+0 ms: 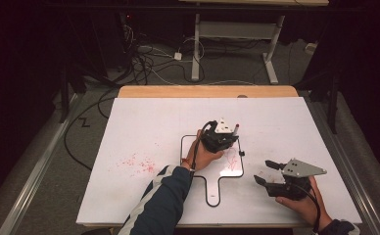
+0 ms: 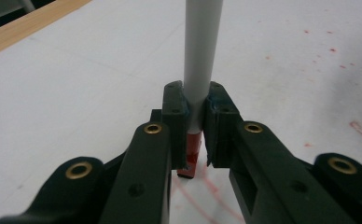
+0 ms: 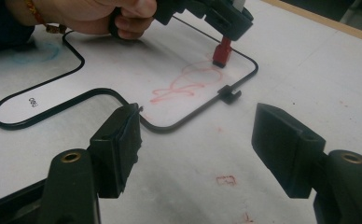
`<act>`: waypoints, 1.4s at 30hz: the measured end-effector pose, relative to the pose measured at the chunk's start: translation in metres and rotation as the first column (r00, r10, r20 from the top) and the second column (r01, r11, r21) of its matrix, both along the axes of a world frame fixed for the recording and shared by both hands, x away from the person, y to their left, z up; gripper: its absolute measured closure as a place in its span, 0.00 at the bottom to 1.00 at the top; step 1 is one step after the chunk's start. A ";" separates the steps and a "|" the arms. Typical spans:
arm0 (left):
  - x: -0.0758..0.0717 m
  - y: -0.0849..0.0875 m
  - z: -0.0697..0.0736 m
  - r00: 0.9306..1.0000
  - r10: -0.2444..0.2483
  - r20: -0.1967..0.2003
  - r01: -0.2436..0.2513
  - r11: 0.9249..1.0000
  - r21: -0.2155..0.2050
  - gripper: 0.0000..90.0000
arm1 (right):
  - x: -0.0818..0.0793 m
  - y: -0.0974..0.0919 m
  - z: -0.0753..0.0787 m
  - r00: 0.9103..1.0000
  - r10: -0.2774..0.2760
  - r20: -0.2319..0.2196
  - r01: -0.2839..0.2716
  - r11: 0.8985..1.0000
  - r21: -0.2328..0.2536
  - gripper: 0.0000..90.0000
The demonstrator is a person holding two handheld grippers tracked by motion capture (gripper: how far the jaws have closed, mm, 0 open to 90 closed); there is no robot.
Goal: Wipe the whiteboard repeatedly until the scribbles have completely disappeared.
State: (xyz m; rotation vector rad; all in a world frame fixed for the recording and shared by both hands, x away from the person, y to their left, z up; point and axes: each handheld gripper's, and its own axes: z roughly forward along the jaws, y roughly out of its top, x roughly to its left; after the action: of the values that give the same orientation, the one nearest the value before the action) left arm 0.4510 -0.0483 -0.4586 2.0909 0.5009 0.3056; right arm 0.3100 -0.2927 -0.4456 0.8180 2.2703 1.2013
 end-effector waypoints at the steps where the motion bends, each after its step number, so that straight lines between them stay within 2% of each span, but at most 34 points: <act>1: -0.001 -0.002 0.000 1.000 -0.001 0.006 0.001 1.000 0.005 0.87 | 0.000 0.000 0.000 1.000 0.003 0.000 -0.003 1.000 0.000 0.37; 3: 0.002 -0.003 0.001 1.000 -0.005 0.019 0.004 1.000 0.020 0.87 | 0.000 0.001 0.000 1.000 0.005 -0.001 -0.005 1.000 0.000 0.37; 7: 0.016 0.005 0.001 0.998 0.056 0.026 -0.057 0.998 0.029 0.87 | 0.000 0.001 -0.001 1.000 0.005 -0.002 -0.005 1.000 -0.002 0.37; 10: 0.025 0.011 0.001 0.995 0.094 0.014 -0.095 0.995 0.021 0.87 | 0.000 0.000 -0.001 1.000 0.005 -0.003 -0.005 1.000 -0.001 0.37; 12: 0.027 0.013 0.000 0.995 0.099 0.000 -0.099 0.995 0.008 0.87 | 0.000 0.000 -0.001 1.000 0.006 -0.002 -0.006 1.000 0.002 0.38; 14: 0.024 0.011 0.001 0.996 0.083 -0.021 -0.083 0.997 -0.002 0.87 | 0.000 0.000 0.000 1.000 0.006 -0.001 -0.006 1.000 0.002 0.37; 18: 0.009 0.003 0.000 1.000 0.019 -0.024 -0.019 1.000 -0.014 0.87 | 0.000 -0.001 0.000 1.000 0.005 -0.001 -0.005 1.000 0.000 0.37; 22: -0.005 0.004 -0.002 1.000 -0.016 0.015 0.016 1.000 -0.005 0.87 | -0.001 0.000 0.001 1.000 0.006 0.002 -0.006 1.000 -0.003 0.37; 24: -0.002 0.010 -0.002 1.000 0.010 0.015 -0.010 1.000 0.001 0.87 | -0.001 0.000 0.001 1.000 0.005 0.004 -0.005 1.000 -0.002 0.37; 25: 0.000 0.012 -0.001 0.999 0.036 0.028 -0.036 0.999 0.012 0.87 | -0.001 0.000 0.001 1.000 0.004 0.001 -0.004 1.000 -0.002 0.37; 29: 0.011 0.019 -0.001 0.995 0.096 0.036 -0.097 0.995 0.022 0.87 | -0.001 0.002 -0.001 1.000 0.011 -0.002 -0.011 1.000 -0.013 0.37; 33: 0.017 0.024 -0.002 0.993 0.121 0.001 -0.121 0.993 -0.004 0.87 | 0.000 0.002 -0.001 1.000 0.011 -0.003 -0.011 1.000 -0.014 0.38; 36: 0.010 0.019 -0.002 0.996 0.082 -0.020 -0.083 0.996 -0.017 0.87 | -0.001 0.001 -0.001 1.000 0.012 0.000 -0.012 1.000 -0.015 0.38; 42: -0.012 -0.006 -0.003 1.000 -0.010 -0.015 0.009 0.999 -0.036 0.87 | -0.001 0.002 0.000 1.000 0.012 0.002 -0.012 1.000 -0.017 0.38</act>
State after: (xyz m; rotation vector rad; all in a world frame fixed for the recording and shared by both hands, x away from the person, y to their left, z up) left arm 0.4388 -0.0546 -0.4618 2.0619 0.5017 0.2740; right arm 0.3089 -0.2911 -0.4457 0.7975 2.2841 1.1861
